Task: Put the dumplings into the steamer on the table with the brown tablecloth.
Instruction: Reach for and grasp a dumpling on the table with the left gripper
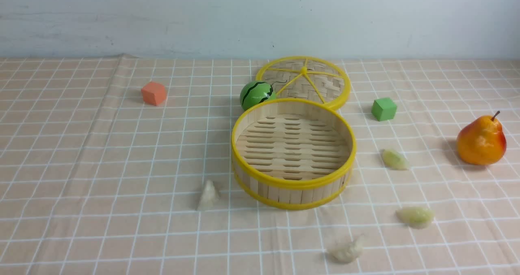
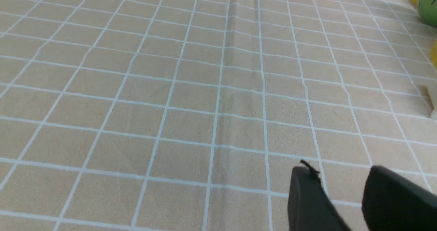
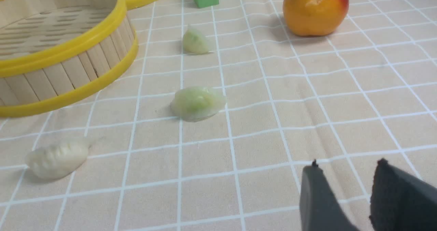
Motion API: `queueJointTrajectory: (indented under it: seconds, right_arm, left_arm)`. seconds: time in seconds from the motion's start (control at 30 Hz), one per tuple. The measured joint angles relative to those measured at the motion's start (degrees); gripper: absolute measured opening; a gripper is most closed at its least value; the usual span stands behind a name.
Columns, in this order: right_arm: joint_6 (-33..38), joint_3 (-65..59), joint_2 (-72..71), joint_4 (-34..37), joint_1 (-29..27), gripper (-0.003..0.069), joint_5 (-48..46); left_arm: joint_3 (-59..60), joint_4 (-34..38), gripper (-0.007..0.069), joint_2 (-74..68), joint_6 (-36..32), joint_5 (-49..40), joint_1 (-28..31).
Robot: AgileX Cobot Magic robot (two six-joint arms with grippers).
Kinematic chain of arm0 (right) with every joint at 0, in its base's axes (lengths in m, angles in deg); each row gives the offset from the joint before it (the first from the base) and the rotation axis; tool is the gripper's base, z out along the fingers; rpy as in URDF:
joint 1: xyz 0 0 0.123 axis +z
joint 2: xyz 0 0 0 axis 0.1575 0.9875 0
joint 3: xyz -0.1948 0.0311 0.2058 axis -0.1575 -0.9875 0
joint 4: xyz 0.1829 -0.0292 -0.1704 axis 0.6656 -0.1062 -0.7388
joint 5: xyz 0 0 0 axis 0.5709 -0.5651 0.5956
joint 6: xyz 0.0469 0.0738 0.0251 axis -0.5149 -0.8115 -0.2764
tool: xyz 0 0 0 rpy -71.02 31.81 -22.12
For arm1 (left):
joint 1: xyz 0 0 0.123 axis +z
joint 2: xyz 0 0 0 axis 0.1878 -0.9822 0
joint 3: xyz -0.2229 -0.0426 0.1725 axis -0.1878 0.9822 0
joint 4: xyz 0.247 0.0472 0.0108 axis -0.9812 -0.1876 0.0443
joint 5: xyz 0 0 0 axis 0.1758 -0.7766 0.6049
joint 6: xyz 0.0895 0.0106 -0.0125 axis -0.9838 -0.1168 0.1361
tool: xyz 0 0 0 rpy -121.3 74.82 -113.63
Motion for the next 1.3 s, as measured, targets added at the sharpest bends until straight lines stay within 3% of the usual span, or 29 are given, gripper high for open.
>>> queueJointTrajectory:
  seconds: [1.3]
  right_arm:
    - [0.00,0.00,0.00,-2.36,0.00,0.0239,0.00]
  left_arm:
    - [0.00,0.00,0.0238,0.00,0.00,-0.22,0.00]
